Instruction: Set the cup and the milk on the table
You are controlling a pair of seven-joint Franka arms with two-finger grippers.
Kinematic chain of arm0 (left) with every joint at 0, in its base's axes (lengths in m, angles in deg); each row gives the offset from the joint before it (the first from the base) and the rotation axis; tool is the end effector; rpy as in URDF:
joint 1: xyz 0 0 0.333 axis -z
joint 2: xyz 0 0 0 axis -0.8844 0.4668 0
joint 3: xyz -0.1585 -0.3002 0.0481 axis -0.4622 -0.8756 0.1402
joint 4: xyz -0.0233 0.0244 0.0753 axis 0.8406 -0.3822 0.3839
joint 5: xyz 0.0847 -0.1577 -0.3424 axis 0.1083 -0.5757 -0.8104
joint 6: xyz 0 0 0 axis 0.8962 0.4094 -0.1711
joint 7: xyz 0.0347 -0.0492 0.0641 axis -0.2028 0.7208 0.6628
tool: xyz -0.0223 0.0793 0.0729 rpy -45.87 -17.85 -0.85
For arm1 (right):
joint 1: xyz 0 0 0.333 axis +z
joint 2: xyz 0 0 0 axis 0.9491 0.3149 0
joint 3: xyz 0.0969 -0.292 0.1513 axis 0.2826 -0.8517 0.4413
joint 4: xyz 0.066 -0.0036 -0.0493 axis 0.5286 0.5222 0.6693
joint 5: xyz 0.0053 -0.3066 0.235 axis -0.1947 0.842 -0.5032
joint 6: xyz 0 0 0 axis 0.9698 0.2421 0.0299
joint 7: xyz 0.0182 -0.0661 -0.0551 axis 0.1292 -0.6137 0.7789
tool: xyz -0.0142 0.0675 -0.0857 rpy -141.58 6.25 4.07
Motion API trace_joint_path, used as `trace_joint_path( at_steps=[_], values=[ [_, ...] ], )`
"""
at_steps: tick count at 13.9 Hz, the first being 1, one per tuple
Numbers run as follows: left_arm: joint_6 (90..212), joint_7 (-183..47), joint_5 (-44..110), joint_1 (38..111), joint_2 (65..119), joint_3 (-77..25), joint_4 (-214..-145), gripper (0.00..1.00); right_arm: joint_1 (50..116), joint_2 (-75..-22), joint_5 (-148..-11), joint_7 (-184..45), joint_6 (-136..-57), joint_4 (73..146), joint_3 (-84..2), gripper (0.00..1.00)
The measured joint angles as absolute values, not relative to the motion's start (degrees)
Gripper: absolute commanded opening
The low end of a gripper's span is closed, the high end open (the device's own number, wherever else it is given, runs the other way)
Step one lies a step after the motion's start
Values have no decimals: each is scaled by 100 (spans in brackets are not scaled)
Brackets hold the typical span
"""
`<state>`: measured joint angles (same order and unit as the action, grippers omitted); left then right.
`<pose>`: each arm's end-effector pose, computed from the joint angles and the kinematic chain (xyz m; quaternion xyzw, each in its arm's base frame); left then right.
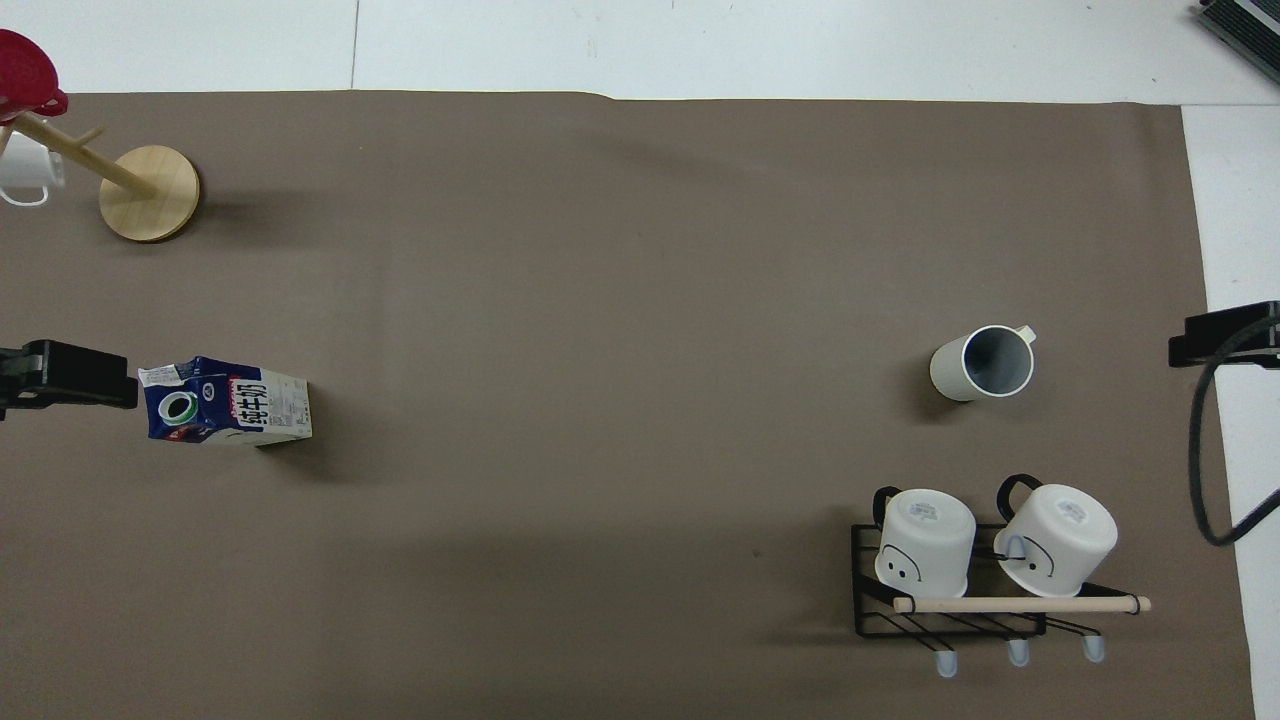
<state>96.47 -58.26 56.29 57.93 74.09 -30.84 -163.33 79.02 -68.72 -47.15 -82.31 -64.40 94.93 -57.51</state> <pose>0.4874 -0.0416 0.6828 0.9997 0.0156 -0.0182 0.0031 0.5099 -0.0250 0.6959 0.9980 -0.0617 0.0130 0.0068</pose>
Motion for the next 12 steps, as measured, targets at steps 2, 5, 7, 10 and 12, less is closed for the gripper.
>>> trace_joint_path(
  at_steps=[2, 5, 7, 10, 12],
  values=[
    [9647, -5826, 5629, 5793, 7409, -3084, -16333, 100, 7902, -6872, -4715, -8170, -6440, 9493, -5751, 100],
    [9647, -5826, 5629, 5793, 7409, -3084, -16333, 100, 7902, -6872, -4715, -8149, -6441, 9493, -5750, 100],
    [9647, -5826, 5629, 5793, 7409, -3084, -16333, 100, 7902, -6872, -4715, -8149, -6441, 9493, -5750, 100],
    [9647, -5826, 5629, 5793, 7409, -3084, -16333, 100, 7902, -6872, -4715, -8147, -6441, 9493, -5750, 100],
    [9647, -5826, 5629, 5793, 7409, -3084, -16333, 100, 7902, -6872, -4715, -8136, -6441, 9493, -5750, 100]
  ],
)
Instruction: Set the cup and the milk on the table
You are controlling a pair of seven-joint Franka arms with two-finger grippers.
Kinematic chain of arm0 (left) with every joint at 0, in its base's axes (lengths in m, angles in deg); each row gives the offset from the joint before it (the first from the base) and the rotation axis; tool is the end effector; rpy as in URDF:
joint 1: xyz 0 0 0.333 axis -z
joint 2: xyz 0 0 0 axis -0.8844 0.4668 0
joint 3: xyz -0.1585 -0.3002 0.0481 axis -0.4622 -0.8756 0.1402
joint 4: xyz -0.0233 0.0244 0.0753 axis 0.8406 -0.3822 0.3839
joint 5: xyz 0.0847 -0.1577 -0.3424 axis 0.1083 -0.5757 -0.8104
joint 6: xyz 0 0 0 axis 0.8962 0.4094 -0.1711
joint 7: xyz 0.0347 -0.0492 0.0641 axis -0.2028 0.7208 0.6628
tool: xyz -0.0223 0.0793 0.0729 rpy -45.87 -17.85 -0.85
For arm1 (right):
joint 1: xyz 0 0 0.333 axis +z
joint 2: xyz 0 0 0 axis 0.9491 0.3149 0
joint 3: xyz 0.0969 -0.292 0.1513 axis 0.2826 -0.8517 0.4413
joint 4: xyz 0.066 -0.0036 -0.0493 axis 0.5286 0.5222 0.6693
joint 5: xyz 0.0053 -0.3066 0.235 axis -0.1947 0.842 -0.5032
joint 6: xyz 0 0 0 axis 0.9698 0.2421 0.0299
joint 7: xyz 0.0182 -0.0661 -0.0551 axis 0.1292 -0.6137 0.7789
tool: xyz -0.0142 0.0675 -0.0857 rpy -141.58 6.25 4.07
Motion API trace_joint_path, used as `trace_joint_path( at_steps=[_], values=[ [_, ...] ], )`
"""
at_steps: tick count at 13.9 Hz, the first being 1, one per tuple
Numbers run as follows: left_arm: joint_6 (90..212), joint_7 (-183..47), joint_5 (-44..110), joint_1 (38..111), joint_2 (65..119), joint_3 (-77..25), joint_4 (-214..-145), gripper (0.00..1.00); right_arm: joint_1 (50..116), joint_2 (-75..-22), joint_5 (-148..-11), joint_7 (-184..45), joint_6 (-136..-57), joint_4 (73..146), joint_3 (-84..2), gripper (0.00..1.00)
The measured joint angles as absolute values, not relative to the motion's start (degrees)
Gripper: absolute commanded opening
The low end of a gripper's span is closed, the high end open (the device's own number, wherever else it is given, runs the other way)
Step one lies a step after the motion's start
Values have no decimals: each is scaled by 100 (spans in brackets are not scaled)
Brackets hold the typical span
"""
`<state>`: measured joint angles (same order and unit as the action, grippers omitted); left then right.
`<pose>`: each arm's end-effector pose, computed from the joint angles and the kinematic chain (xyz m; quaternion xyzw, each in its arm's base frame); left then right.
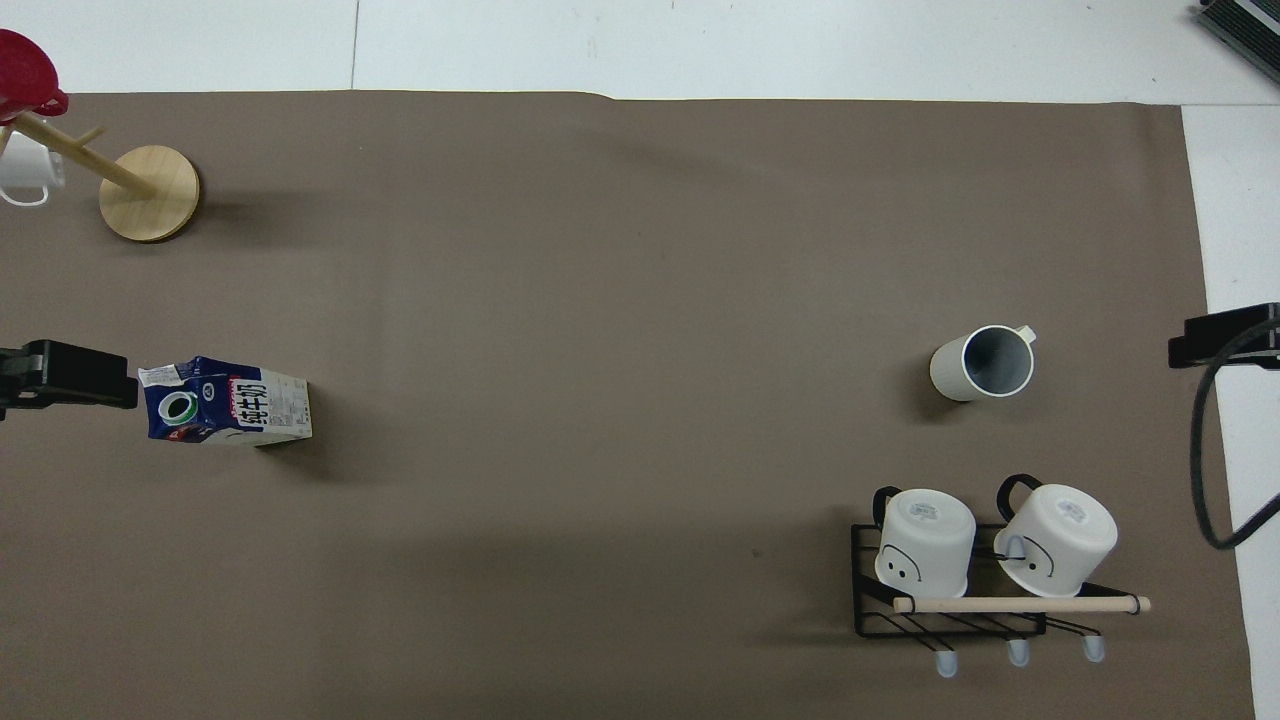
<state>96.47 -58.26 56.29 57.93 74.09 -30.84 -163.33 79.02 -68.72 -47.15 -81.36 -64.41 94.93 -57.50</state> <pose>0.4874 -0.0416 0.6828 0.9997 0.0156 -0.0182 0.0031 0.5100 -0.0249 0.6960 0.9985 -0.0533 0.0130 0.0069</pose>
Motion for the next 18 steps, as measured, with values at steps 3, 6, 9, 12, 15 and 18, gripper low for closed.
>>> trace_joint_path(
  at_steps=[3, 6, 9, 12, 15, 18],
  values=[
    [9647, -5827, 5629, 5793, 7409, -3081, -16333, 100, 7902, -6872, -4715, -8115, -6441, 9493, -5749, 100],
    [9647, -5827, 5629, 5793, 7409, -3082, -16333, 100, 7902, -6872, -4715, -8037, -6441, 9493, -5749, 100],
    [9647, -5827, 5629, 5793, 7409, -3081, -16333, 100, 7902, -6872, -4713, -8025, -6483, 9493, -5749, 100],
    [9647, -5827, 5629, 5793, 7409, -3081, -16333, 100, 7902, -6872, -4712, -8025, -6574, 9493, -5749, 100],
    [9647, -5827, 5629, 5793, 7409, -3081, -16333, 100, 7902, -6872, -4714, -8025, -6574, 9493, -5749, 100],
    [9647, -5827, 5629, 5793, 7409, -3081, -16333, 100, 7902, -6872, -4715, -8025, -6568, 9493, -5747, 100]
  ],
)
